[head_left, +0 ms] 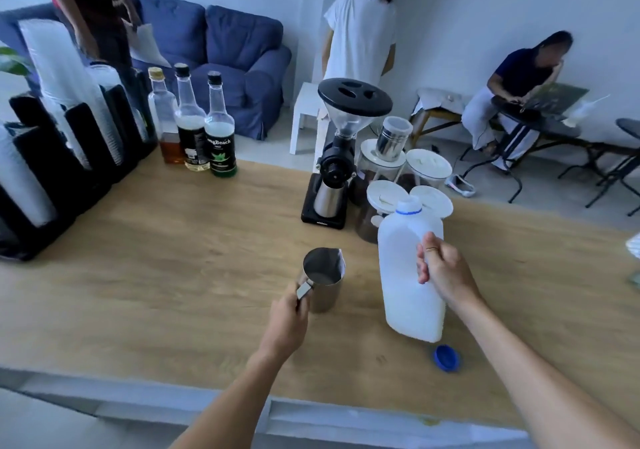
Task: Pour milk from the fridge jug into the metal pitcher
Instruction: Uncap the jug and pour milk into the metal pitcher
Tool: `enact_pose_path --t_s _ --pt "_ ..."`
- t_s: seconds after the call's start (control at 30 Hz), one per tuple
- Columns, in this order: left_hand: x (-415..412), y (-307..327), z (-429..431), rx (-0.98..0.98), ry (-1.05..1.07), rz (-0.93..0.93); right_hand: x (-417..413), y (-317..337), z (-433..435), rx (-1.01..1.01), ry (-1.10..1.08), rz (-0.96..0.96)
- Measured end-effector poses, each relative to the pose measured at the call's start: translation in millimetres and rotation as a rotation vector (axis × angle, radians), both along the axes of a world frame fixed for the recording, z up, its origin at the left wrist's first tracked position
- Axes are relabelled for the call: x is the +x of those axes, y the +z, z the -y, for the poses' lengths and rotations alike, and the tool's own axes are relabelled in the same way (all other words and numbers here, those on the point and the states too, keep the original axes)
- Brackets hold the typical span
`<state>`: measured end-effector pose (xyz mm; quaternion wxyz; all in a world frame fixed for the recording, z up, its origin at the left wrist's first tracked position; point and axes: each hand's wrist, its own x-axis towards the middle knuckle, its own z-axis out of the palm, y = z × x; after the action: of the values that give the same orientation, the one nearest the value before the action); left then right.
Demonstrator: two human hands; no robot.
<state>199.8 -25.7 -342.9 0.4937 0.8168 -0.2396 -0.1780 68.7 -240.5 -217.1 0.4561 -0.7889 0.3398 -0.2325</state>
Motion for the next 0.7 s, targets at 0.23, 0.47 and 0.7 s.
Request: enact_pose_path --t_s 0.23,0.47,0.7 --pt "5 3 -8 -0.084 -0.029 -0.004 0 23 -9 -0.255 0.196 -0.277" --pt "-12 -1 -15 -0.158 -0.107 0.036 -5 33 -35 -0.486 0.267 -0.562" --pt "-16 -7 -30 -0.184 -0.150 0.035 4 34 -59 -0.609 0.338 -0.824"
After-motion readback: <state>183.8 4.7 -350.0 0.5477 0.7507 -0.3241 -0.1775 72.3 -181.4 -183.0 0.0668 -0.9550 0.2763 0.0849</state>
